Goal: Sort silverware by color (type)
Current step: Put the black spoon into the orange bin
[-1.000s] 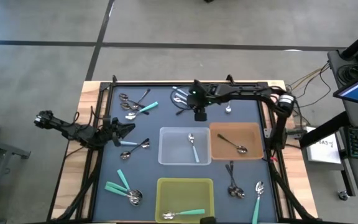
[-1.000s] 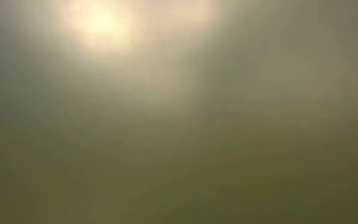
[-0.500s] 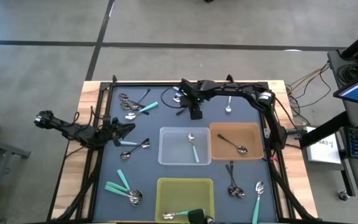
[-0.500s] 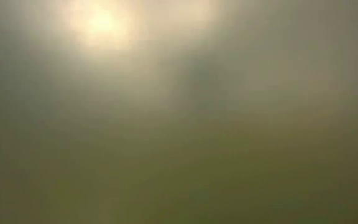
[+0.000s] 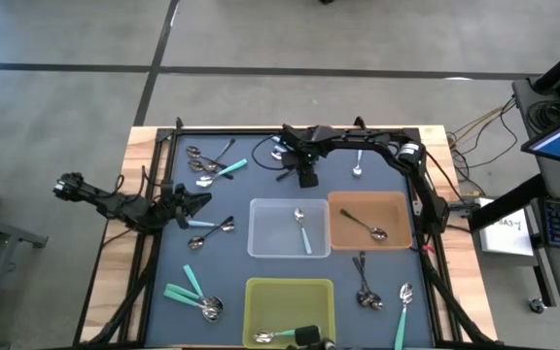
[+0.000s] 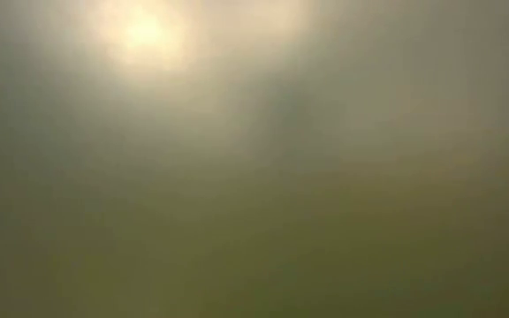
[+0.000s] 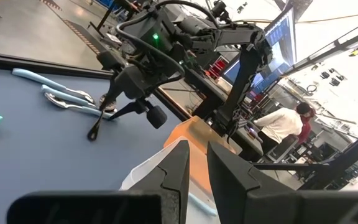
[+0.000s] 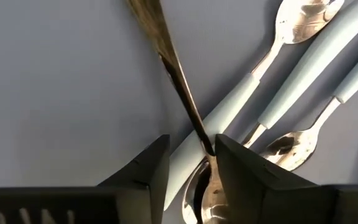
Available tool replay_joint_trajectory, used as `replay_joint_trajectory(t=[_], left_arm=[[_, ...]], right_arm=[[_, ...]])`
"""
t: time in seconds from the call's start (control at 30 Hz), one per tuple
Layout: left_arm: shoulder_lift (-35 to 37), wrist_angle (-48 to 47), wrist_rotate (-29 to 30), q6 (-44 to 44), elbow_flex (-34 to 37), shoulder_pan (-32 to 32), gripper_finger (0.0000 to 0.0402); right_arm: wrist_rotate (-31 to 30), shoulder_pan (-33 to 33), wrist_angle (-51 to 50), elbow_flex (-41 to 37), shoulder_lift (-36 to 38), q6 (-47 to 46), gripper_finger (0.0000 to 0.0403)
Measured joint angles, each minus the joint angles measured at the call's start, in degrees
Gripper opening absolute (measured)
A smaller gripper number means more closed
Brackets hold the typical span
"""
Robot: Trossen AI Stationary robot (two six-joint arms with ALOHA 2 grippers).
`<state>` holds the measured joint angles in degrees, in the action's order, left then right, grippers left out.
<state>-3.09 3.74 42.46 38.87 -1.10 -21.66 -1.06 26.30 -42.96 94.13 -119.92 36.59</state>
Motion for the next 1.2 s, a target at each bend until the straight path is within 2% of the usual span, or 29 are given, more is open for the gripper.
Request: replay_joint_trajectory(t=[0.37,0.7,0.97,1.2], left_arm=[[0.00,0.01,0.02,-0.02,0.00,0.01,0.0040],[0.00,0.01,0.00,-0.01,0.00,-0.01,0.0040],[0.00,0.03,0.00,-0.02,0.00,-0.01,0.0040],[0.00,0.03,0.00,-0.01,0.00,0.00,0.0040]], right_arm=[[0.45,-0.02,-0.24,0.00,0.33,-0.14,0.0016],[0.32,0.09,-1.18,-0.22,2.23,-1.85,0.0008],[4.59,1.01,-3.09,-0.20,7.17,-6.48,0.0008],[6.22,1.11,-12.84,-0.20,12.72,-9.03,0.0008]])
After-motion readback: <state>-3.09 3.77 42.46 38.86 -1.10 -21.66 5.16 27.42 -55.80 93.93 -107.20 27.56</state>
